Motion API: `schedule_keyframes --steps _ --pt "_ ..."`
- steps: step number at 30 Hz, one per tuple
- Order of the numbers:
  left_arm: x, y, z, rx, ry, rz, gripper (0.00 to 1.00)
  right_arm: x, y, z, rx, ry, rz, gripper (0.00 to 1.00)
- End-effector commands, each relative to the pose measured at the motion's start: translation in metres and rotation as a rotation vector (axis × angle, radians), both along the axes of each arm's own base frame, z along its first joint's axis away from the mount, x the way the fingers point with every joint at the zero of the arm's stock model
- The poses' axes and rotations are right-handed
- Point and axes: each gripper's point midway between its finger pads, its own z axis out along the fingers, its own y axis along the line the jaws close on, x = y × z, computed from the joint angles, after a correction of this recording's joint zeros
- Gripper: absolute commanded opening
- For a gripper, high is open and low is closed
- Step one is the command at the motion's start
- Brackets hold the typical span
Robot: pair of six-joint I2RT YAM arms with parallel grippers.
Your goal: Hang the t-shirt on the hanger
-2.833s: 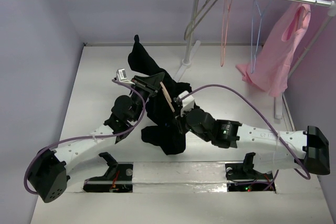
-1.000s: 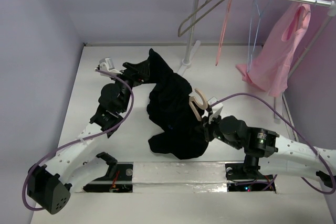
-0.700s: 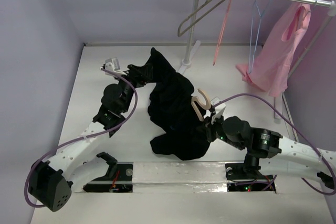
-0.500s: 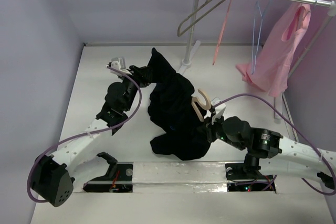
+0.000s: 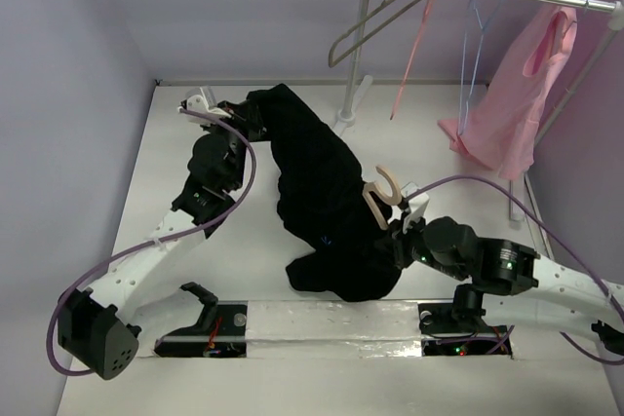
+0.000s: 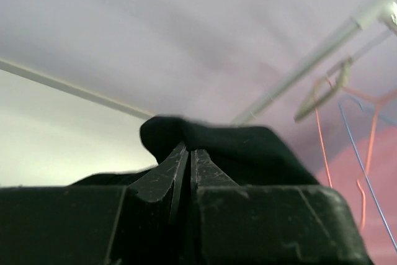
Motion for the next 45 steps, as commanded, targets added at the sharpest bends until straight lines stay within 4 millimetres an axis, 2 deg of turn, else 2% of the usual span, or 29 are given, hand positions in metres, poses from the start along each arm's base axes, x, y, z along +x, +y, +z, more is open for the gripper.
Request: schedule_keyframes --steps 1,2,4,6,11,13,14,16,17,19,22,23,26,28,29,31,32,35,36,39,42,45 --pt "0.008 0.030 0.025 -0.001 -0.003 0.149 0.00 -0.011 -0.001 0.047 0.126 -0.001 0.033 0.00" --pt "0.011 0.030 0.025 0.000 0.006 0.155 0.00 -0.013 -0.005 0.049 0.125 0.004 0.036 0.00" --pt "0.013 0.033 0.023 -0.001 0.015 0.166 0.00 -0.019 -0.009 0.066 0.170 -0.001 0.062 0.00" --pt "0.016 0.044 0.018 -0.005 0.028 0.197 0.00 -0.022 -0.015 0.076 0.182 -0.008 0.068 0.00" --pt "0.022 0.060 0.007 -0.025 0.065 0.240 0.00 -0.026 -0.032 0.119 0.261 -0.065 0.072 0.00" --pt "0.020 0.061 0.008 -0.037 0.058 0.229 0.00 -0.027 -0.037 0.130 0.271 -0.078 0.073 0.00" --pt "0.019 0.062 0.010 -0.038 0.057 0.235 0.00 -0.029 -0.042 0.146 0.301 -0.097 0.077 0.00" --pt "0.015 0.070 0.016 -0.052 0.039 0.257 0.00 -0.031 -0.050 0.157 0.301 -0.100 0.075 0.00" --pt "0.013 0.072 0.019 -0.057 0.032 0.260 0.00 -0.033 -0.057 0.173 0.331 -0.111 0.072 0.00" --pt "0.008 0.073 0.025 -0.069 0.013 0.253 0.00 -0.035 -0.060 0.175 0.313 -0.099 0.073 0.00" --pt "0.000 0.073 0.026 -0.098 -0.002 0.232 0.00 -0.031 -0.058 0.168 0.259 -0.072 0.052 0.00" --pt "-0.002 0.074 0.016 -0.096 0.013 0.236 0.00 -0.027 -0.057 0.163 0.236 -0.063 0.028 0.00" --pt "-0.011 0.079 0.010 -0.121 0.012 0.239 0.00 -0.024 -0.047 0.144 0.152 -0.019 0.019 0.00" --pt "-0.016 0.079 -0.004 -0.130 0.029 0.228 0.00 -0.021 -0.042 0.130 0.084 0.008 0.008 0.00" --pt "-0.019 0.079 -0.012 -0.126 0.040 0.219 0.00 -0.020 -0.045 0.121 0.038 0.027 -0.008 0.00" --pt "-0.021 0.078 -0.021 -0.133 0.056 0.212 0.00 -0.018 -0.048 0.118 0.001 0.043 -0.035 0.00" --pt "-0.025 0.078 -0.024 -0.136 0.053 0.201 0.17 -0.016 -0.051 0.122 0.004 0.039 -0.054 0.00" --pt "-0.032 0.063 -0.016 -0.142 0.006 0.101 0.44 -0.011 -0.058 0.126 0.003 0.038 -0.103 0.00" --pt "-0.038 0.054 -0.010 -0.141 -0.009 0.052 0.52 -0.012 -0.062 0.120 -0.016 0.062 -0.126 0.00" --pt "-0.050 0.043 -0.002 -0.127 -0.032 0.005 0.55 -0.011 -0.068 0.100 -0.075 0.116 -0.188 0.00" --pt "-0.066 0.019 0.004 -0.115 -0.052 -0.081 0.55 -0.012 -0.072 0.077 -0.144 0.166 -0.236 0.00" --pt "-0.090 -0.034 0.008 -0.112 -0.066 -0.284 0.51 -0.009 -0.076 0.064 -0.191 0.180 -0.285 0.00"
